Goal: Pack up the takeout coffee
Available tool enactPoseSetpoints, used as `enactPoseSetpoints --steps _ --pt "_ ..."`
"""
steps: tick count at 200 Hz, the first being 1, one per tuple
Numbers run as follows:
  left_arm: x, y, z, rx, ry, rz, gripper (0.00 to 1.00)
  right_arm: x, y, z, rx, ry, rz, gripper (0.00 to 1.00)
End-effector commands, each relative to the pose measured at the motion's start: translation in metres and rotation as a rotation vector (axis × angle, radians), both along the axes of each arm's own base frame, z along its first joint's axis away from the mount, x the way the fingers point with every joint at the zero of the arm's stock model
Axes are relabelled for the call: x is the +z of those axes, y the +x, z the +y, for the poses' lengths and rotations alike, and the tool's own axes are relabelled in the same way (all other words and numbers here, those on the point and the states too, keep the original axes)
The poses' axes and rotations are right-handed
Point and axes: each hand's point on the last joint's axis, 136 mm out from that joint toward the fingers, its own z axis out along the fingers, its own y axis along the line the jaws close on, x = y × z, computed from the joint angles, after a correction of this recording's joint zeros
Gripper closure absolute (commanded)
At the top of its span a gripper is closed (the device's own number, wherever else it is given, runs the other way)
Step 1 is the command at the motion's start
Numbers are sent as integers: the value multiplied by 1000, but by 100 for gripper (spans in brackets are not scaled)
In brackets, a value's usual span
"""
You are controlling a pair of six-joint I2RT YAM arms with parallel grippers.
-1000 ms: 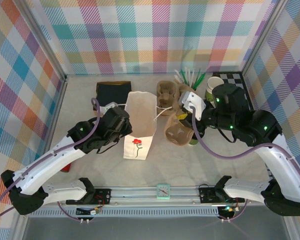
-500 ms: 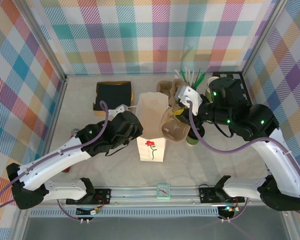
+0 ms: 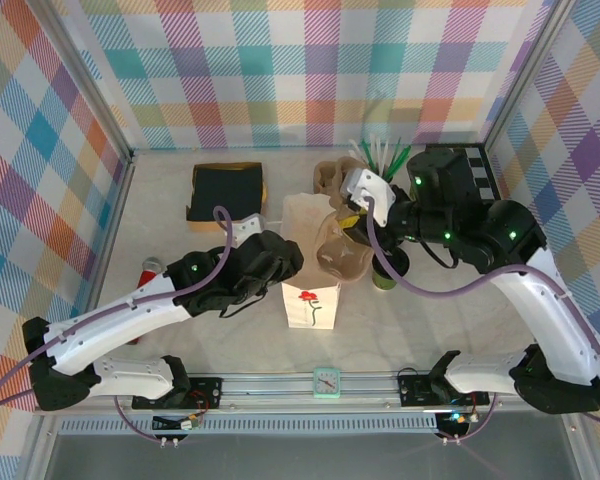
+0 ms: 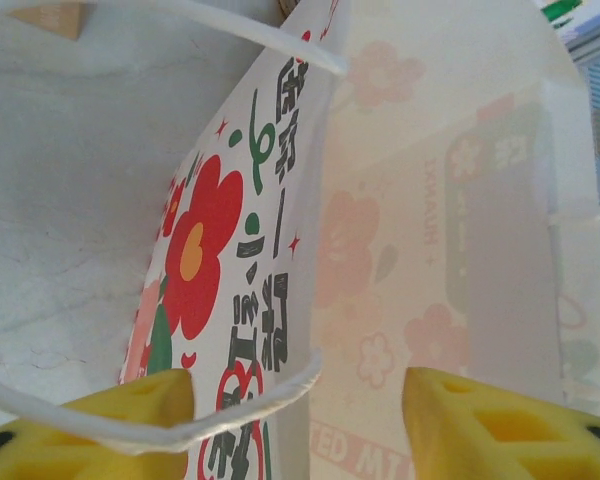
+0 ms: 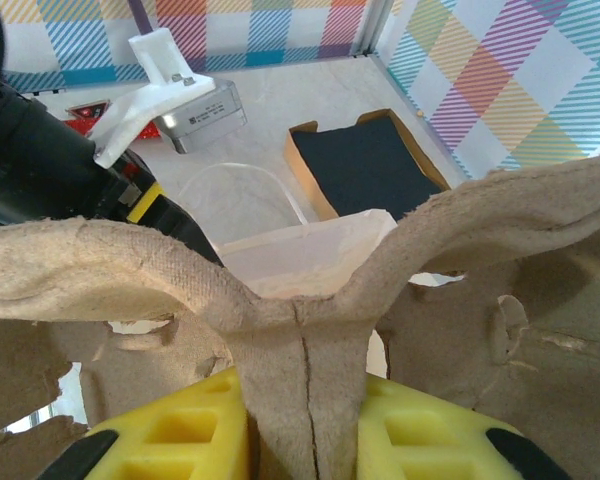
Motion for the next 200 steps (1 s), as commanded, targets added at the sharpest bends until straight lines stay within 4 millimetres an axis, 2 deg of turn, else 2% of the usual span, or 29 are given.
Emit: enactPoseSetpoints --steps 1,62,114,140,200 --pt "18 -3 17 12 27 -52 38 8 -2 9 46 19 -15 75" --pt "51 -11 39 -22 12 -133 36 -8 9 28 103 -59 37 72" --pt "81 -14 96 66 76 -257 33 -28 26 42 110 -156 91 71" --pt "83 -14 119 98 92 -266 34 -40 27 47 139 -198 132 71" --pt "72 0 124 38 117 -186 35 -69 25 48 167 -284 218 68"
